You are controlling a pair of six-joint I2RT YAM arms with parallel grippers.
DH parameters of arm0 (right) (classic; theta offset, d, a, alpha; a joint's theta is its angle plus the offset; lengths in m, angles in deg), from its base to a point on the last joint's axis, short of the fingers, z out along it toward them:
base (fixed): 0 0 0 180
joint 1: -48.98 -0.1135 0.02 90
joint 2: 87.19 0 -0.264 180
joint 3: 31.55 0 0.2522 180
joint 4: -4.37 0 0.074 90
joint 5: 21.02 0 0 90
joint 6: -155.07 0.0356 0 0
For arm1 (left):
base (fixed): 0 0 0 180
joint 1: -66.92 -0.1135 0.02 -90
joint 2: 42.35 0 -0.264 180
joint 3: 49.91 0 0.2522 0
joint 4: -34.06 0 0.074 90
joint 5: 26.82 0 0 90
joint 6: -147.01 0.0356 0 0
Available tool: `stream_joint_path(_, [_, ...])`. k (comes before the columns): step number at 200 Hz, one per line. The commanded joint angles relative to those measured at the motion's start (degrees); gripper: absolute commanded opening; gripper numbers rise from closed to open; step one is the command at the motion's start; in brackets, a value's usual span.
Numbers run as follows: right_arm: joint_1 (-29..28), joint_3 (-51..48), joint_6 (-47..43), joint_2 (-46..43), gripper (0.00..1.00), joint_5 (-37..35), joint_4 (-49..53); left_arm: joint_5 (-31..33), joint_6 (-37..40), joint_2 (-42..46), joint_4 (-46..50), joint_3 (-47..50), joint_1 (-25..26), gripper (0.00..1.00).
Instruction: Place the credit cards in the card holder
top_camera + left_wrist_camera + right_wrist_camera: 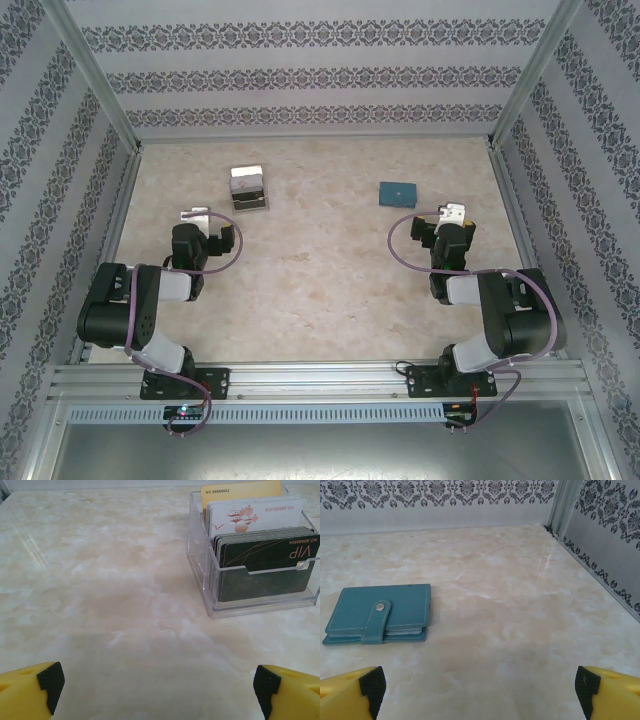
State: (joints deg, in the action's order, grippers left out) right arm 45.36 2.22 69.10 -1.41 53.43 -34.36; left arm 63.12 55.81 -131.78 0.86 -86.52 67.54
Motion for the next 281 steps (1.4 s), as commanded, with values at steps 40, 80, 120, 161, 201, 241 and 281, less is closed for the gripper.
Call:
stream_joint_path(40, [0.1, 0.9, -0.7, 0.4, 0.98, -0.1, -0.6, -1.1, 1.1, 0.0, -0.3, -0.9, -0.6, 0.99])
stream_joint_path(80, [0.1, 0.9, -0.8, 0.4, 0.98, -0.1, -0.6, -1.1, 1.1, 0.0, -0.3, -1.0, -0.6, 0.99])
stream_joint_path(120, [0.1, 0.9, -0.8, 0.4, 0.98, -0.1, -0.6, -1.2, 1.1, 0.0, -0.3, -1.0, -0.6, 0.99])
stream_joint_path(161, [0.1, 0.9, -0.7, 0.4, 0.98, -0.1, -0.6, -1.1, 1.1, 0.0, -0.3, -1.0, -0.6, 0.99])
stream_joint_path(201, [0.1, 0.9, -0.7, 0.5, 0.98, 0.0, -0.6, -1.2, 1.1, 0.0, -0.6, -0.9, -0.6, 0.99])
stream_joint_path(241, [-0.1, 0.3, -1.9, -0.3, 0.98, 2.0, -1.7, -4.6, 2.5, 2.1, -2.1, 1.1, -0.6, 0.99])
stream_joint_path(281, [-1.7, 8.7, -0.8, -8.6, 0.98, 0.3, 21.7, -1.7, 0.9, 8.2, 2.2, 1.4, -0.6, 0.99])
